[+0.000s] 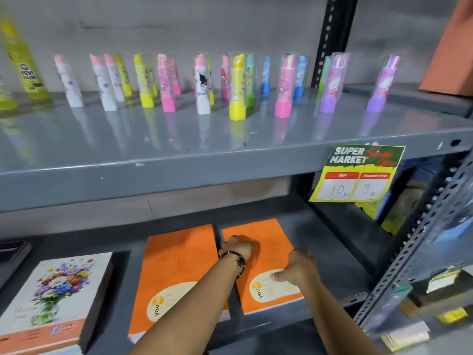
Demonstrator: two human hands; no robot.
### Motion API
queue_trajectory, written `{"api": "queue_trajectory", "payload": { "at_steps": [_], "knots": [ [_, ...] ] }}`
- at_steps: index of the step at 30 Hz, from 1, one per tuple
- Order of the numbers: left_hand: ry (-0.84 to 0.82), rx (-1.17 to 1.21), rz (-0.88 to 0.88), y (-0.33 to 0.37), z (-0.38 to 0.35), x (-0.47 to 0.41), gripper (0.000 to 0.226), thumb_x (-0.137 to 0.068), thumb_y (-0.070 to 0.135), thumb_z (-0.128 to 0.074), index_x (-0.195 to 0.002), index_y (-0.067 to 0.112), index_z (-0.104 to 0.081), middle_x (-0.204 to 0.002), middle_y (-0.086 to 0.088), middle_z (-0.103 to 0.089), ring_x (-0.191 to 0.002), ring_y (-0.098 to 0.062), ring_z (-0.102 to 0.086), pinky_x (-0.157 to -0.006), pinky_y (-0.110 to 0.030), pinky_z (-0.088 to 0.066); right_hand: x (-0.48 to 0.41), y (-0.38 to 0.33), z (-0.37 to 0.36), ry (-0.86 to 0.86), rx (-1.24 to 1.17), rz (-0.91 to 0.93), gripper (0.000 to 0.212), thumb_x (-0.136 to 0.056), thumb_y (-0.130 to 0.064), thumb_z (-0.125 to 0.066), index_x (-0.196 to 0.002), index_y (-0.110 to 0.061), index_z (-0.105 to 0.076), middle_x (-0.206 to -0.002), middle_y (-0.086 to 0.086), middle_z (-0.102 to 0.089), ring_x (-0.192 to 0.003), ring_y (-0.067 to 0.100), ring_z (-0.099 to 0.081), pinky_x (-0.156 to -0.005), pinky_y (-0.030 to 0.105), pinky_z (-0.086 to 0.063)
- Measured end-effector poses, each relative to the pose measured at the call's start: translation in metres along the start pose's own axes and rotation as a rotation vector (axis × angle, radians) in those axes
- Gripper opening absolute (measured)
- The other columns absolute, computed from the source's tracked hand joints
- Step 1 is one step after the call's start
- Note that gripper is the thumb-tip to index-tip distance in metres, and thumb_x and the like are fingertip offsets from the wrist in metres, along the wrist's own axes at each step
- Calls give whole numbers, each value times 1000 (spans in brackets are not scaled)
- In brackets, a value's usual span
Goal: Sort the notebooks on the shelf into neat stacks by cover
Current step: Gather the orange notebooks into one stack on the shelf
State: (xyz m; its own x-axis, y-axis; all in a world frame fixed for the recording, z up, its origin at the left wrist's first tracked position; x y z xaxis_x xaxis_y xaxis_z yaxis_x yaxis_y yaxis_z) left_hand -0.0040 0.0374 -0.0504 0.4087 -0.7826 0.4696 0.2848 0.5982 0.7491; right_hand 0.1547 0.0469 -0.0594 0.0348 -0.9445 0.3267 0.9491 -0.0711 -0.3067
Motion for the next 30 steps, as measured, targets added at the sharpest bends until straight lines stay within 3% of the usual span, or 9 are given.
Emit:
{"api": "queue_trajectory", "payload": {
  "at_steps": [5, 9, 11, 13, 16, 19, 22, 26, 30],
  "knots": [
    [61, -6, 61, 4, -3, -13, 66, -73, 35, -68, -130, 13, -42, -131, -13, -52, -122, -30, -50, -104, -39, -45, -5, -5, 9, -88, 93, -119, 111, -55, -60, -77, -140, -10, -26, -145, 14, -23, -134, 35, -26, -107, 41, -35],
    [2, 293, -7, 13, -12, -6, 17, -89, 22, -55, -98, 8, -55, -88, -5, -61, -91, -22, -56, -88, -34, -48, -17, -1, 15, -125, 33, -184, 138, -42, -63, -81, -144, -4, -9, -149, 12, -24, -135, 32, -30, -103, 38, -40],
    [-8, 312, -41, 15, -16, 0, 20, -89, 22, -53, -99, 4, -56, -93, -7, -62, -88, -19, -56, -81, -31, -48, -17, 0, 16, -122, -46, -195, 137, -43, -56, -85, -143, -3, -8, -148, 13, -26, -135, 30, -33, -102, 37, -42],
    [52, 299, -55, 14, -10, 5, 14, -87, 13, -54, -74, 10, -51, -76, -5, -59, -77, -17, -54, -66, -25, -44, -20, 4, 16, -117, -150, -193, 134, -42, -46, -89, -143, -4, -12, -147, 12, -29, -135, 30, -35, -104, 37, -43],
    [69, 332, -88, 7, 6, -1, 34, -85, -5, -50, -57, 15, -48, -63, 0, -50, -62, -14, -49, -67, -25, -44, -21, 10, 19, -121, -345, -179, 115, -47, -27, -90, -139, -2, -25, -143, 12, -39, -128, 29, -45, -100, 36, -46],
    [16, 403, -112, 10, 34, 2, 28, -80, -9, -59, -65, 14, -57, -65, -2, -57, -59, -12, -52, -54, -22, -52, -18, 14, 27, -132, -725, -133, 75, -62, 1, -76, -130, 0, -43, -124, 16, -57, -104, 29, -58, -88, 35, -49],
    [-155, 507, -119, 13, 69, 4, 28, -78, -5, -66, -93, 19, -61, -83, -5, -68, -73, -18, -65, -58, -30, -57, -10, 15, 32, -172, -1177, -52, 52, -66, 21, -58, -113, -2, -58, -94, 17, -68, -88, 34, -64, -79, 45, -54],
    [-189, 509, -168, 10, 100, 8, 43, -75, -1, -70, -109, 21, -59, -112, -9, -68, -104, -30, -64, -80, -42, -58, 2, -2, 49, -129, -1264, 118, 48, -63, 31, -47, -97, 1, -61, -86, 19, -65, -72, 30, -62, -67, 36, -50],
    [-178, 609, -212, 5, 103, 17, 39, -76, -4, -68, -110, 15, -60, -109, -13, -68, -95, -30, -67, -78, -41, -58, 10, -12, 68, -129, -1230, 170, 47, -63, 30, -50, -93, -5, -63, -78, 14, -67, -71, 29, -62, -66, 35, -51]
  ]
}}
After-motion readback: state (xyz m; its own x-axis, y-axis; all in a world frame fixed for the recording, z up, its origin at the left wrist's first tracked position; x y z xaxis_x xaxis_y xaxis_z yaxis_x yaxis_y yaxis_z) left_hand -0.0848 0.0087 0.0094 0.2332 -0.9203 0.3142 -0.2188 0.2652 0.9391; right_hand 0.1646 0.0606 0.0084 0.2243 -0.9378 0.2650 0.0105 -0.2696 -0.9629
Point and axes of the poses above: each hand's wrist, its own x-axis away from the middle knuckle, its own z-axis out of the back of the hand, y = z × x, the point moved 1 cm from there along -x, towards the middle knuckle
